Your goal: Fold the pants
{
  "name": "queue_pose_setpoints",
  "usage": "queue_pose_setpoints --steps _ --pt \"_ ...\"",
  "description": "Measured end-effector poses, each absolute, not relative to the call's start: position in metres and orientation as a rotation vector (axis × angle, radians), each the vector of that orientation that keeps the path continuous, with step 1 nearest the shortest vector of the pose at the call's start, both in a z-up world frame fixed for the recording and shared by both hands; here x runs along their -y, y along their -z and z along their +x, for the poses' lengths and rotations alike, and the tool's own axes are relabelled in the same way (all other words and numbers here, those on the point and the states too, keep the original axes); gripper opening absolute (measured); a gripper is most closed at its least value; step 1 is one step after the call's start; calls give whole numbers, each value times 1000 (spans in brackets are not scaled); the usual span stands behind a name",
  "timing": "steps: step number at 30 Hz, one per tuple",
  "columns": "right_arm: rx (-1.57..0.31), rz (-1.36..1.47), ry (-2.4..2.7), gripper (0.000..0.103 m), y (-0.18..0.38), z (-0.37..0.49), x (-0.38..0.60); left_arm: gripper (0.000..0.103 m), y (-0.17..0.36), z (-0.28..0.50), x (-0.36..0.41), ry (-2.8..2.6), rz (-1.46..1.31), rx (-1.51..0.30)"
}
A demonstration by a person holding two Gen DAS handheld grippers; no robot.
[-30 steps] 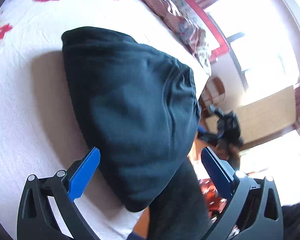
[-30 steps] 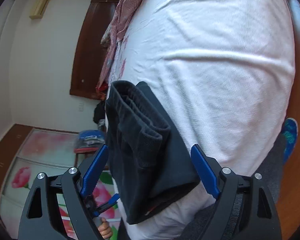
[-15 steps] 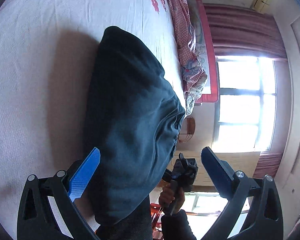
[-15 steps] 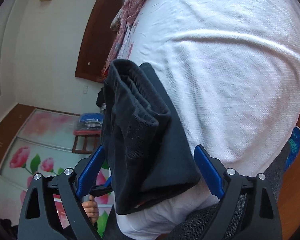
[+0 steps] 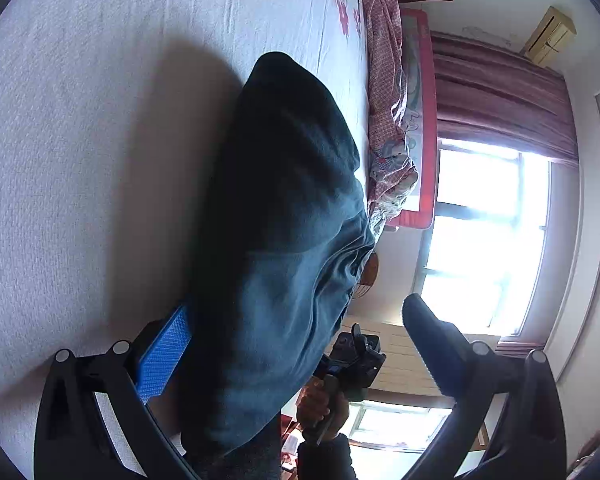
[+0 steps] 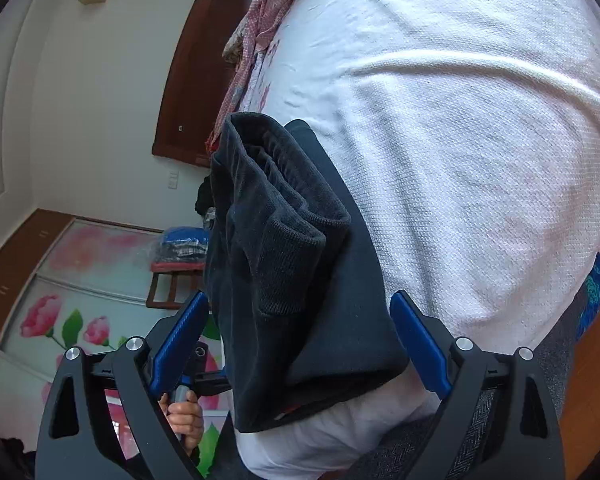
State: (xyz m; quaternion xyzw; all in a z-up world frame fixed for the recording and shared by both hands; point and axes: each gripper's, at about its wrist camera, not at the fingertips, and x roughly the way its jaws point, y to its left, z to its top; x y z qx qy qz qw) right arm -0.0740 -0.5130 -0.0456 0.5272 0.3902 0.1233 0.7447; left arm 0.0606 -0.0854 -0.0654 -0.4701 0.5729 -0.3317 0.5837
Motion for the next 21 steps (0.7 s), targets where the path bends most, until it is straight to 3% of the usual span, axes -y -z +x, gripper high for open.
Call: queue_pose_setpoints --steps 9,21 --pt "-877 1135 -270 93 44 -67 510 101 65 61 99 589 -837 -1441" --pt "-871 1095 -268 93 43 -67 505 101 75 67 119 684 -908 -1447"
